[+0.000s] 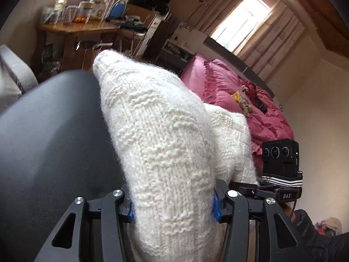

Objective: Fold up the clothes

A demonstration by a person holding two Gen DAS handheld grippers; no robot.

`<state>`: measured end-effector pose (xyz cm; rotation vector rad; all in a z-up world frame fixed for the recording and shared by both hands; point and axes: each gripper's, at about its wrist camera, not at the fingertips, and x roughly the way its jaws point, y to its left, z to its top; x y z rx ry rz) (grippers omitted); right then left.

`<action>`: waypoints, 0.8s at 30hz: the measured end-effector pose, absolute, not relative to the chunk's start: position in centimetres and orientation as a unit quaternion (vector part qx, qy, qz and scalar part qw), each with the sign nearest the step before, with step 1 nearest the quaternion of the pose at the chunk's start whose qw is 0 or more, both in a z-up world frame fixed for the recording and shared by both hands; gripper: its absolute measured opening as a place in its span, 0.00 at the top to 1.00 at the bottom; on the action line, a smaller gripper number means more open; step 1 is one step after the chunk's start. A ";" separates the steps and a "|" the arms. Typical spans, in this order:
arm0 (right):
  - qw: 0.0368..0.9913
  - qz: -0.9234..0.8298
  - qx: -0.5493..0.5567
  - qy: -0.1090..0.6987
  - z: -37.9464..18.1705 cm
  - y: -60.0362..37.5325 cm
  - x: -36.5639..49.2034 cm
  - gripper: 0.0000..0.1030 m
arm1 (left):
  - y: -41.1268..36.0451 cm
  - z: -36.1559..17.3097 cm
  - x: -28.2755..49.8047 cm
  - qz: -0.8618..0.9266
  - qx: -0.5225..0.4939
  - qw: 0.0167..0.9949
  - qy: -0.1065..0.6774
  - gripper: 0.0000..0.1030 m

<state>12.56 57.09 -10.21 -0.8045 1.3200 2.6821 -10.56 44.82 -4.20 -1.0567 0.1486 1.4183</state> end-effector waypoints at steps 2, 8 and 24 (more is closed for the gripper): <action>0.051 0.854 -0.288 0.430 -12.7 57.8 11.9 0.45 | 45.9 -7.0 -10.7 0.637 -0.474 0.597 0.114 0.49; 0.070 0.858 -0.287 0.420 -15.4 57.2 12.6 0.46 | 45.8 -9.0 -11.0 0.660 -0.467 0.573 0.133 0.34; 0.153 0.881 -0.290 0.341 -7.6 55.8 16.4 0.42 | 41.3 -4.6 -10.5 0.720 -0.438 0.530 0.090 0.31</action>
